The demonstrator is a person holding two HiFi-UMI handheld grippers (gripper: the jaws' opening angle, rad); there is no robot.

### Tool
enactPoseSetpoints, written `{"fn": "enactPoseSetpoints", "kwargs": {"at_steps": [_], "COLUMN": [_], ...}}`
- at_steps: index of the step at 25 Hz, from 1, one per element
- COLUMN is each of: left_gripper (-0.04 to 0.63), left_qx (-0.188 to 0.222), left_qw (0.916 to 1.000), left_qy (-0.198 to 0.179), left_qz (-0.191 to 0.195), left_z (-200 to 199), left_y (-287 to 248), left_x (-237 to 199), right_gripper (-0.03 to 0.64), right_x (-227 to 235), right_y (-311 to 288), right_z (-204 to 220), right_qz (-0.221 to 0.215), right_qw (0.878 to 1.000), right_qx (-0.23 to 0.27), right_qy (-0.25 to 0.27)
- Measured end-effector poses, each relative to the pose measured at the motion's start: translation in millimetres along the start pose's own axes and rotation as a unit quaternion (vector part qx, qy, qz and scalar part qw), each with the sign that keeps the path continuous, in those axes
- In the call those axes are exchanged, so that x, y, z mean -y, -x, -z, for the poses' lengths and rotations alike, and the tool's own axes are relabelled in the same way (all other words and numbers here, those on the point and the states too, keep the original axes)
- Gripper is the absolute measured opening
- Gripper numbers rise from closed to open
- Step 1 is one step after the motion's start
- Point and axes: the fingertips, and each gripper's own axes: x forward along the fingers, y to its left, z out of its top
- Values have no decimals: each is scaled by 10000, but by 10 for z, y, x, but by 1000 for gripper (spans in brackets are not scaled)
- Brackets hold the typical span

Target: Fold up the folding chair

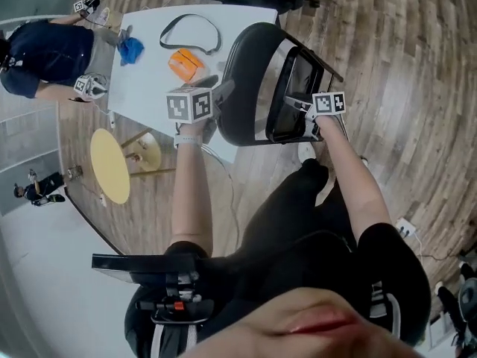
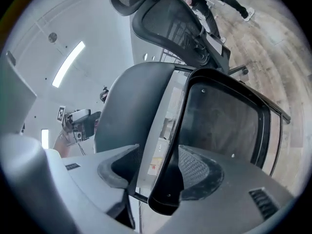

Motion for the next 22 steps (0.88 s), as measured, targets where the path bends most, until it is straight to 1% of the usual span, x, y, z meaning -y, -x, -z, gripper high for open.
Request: {"fn": "enactPoseSetpoints", "kwargs": {"at_steps": [2, 5, 7, 9, 10, 12, 14, 16, 18, 20, 22], "left_gripper": [207, 207, 207, 208, 207, 207, 207, 207, 207, 207, 207], "left_qx": [85, 476, 734, 1098, 1378, 1975, 2393, 2680, 2967, 3209, 3370], "left_qw": [9998, 9974, 9953, 9917, 9884, 9785, 9680, 9574, 9436, 9294, 9174], "left_qy": [-18, -1, -118, -349, -453, -582, -702, -898, -1136, -1308, -1393], "left_qz": [-162, -546, -617, -568, -456, -86, 286, 592, 932, 1272, 1594], "left_z": [12, -63, -108, -142, -185, -296, -334, -295, -287, -305, -292], "left_y": [38, 275, 472, 681, 775, 906, 986, 1088, 1221, 1348, 1459], "left_x": [16, 40, 154, 368, 529, 929, 1362, 1820, 2295, 2725, 3099], "right_gripper": [225, 227, 227, 227, 225, 225, 224, 221, 194, 166, 143], "right_x": [21, -123, -411, -811, -1030, -1474, -1906, -2323, -2720, -3070, -3354], "right_y": [44, 249, 489, 797, 976, 1352, 1700, 2020, 2322, 2587, 2815], "right_z": [-32, -92, -114, -126, -165, -306, -402, -385, -350, -329, -284], "right_qz": [104, 240, 202, 119, 92, 57, -14, -86, -111, -104, -55], "right_qw": [9999, 9997, 9991, 9959, 9924, 9817, 9686, 9550, 9391, 9208, 9015], "right_qx": [-50, 62, 205, 333, 397, 521, 624, 730, 854, 972, 1062], "right_qy": [-46, 4, 304, 829, 1160, 1831, 2407, 2874, 3327, 3776, 4196]}}
